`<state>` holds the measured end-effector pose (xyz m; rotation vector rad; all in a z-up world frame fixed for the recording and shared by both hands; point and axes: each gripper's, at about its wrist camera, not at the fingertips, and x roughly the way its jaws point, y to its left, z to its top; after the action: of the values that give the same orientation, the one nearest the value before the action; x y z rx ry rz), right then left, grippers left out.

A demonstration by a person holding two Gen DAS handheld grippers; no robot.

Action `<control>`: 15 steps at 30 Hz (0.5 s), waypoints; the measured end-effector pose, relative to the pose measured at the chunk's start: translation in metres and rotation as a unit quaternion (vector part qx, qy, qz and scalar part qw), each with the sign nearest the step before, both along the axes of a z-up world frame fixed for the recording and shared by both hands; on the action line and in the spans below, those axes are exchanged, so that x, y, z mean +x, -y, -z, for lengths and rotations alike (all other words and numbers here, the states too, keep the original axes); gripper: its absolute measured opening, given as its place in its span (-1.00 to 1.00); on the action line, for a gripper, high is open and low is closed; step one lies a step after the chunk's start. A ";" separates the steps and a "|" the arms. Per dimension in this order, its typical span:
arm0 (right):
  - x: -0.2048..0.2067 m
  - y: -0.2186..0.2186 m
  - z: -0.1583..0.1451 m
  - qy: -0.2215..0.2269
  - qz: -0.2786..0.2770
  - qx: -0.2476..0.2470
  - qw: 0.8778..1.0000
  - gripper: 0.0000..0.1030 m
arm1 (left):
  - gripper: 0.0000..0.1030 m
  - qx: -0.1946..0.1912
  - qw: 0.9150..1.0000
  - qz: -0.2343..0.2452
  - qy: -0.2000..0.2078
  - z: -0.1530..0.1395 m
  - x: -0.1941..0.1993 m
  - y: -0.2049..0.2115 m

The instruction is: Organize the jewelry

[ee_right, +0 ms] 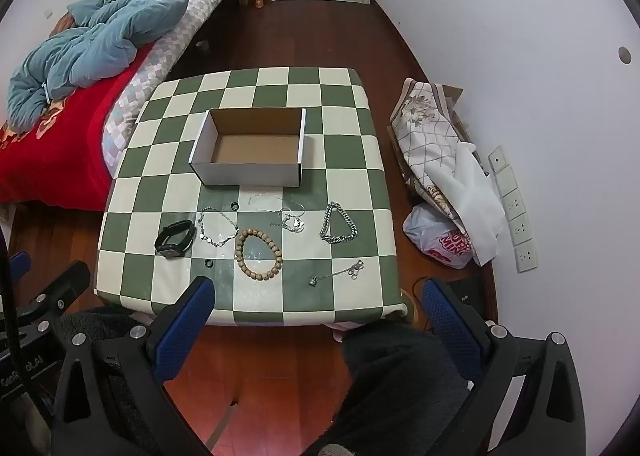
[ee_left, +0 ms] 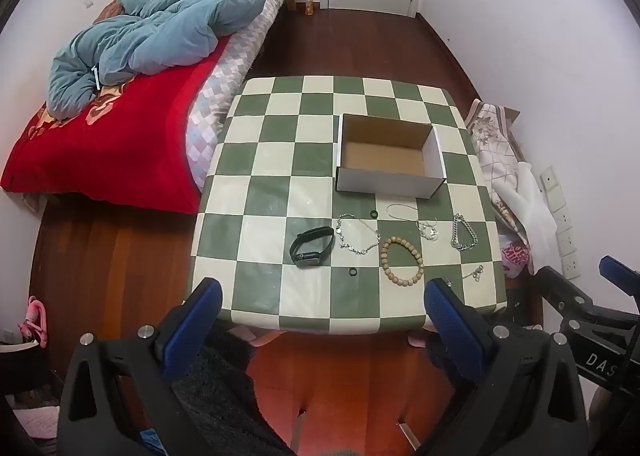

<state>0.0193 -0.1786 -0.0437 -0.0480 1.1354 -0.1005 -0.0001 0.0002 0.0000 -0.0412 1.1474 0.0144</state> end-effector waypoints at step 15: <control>-0.005 0.006 -0.009 0.007 0.001 -0.001 1.000 1.00 | 1.00 0.003 1.000 0.009 0.007 -0.009 -0.001 0.006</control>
<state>0.0143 -0.1842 -0.0346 -0.0480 1.1216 -0.1048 -0.0006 -0.0056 0.0087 -0.0250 1.1330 0.0008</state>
